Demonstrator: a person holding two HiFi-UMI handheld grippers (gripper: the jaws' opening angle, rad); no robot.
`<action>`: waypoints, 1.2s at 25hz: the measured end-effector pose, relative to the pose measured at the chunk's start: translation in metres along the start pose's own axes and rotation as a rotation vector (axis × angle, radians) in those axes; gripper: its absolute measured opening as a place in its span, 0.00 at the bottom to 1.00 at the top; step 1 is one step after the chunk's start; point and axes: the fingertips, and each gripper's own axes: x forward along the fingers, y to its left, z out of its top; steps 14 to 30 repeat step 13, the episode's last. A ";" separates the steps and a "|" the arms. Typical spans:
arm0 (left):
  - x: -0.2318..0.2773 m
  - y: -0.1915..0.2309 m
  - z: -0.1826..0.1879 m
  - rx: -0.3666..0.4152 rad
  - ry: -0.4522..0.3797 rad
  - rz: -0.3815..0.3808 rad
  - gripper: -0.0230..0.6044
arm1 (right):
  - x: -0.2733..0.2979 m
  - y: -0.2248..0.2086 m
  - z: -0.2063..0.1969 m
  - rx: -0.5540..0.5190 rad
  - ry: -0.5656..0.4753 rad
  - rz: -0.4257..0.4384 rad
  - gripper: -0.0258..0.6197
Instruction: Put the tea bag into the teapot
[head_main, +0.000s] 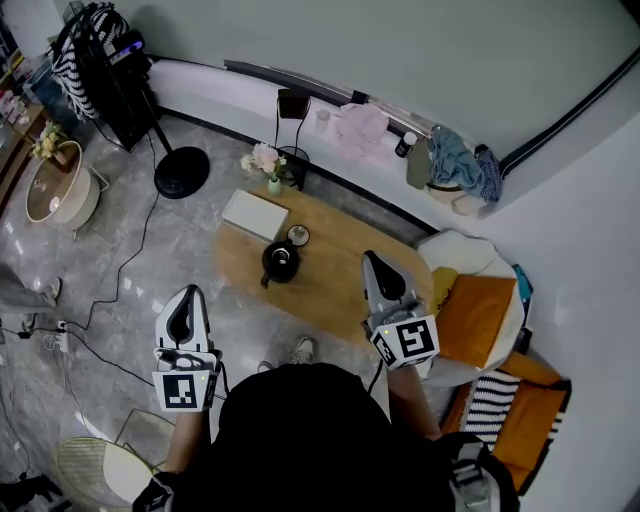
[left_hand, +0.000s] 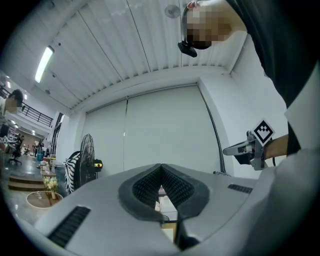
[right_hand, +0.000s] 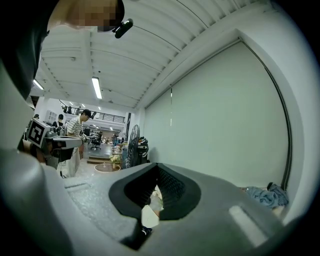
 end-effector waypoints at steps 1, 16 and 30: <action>0.000 0.000 0.000 0.000 0.001 0.001 0.05 | 0.000 0.000 0.001 -0.002 0.000 0.003 0.05; 0.002 -0.002 0.000 -0.001 -0.008 -0.009 0.05 | 0.001 -0.003 -0.005 0.002 0.003 -0.013 0.05; 0.002 -0.002 0.000 -0.001 -0.008 -0.009 0.05 | 0.001 -0.003 -0.005 0.002 0.003 -0.013 0.05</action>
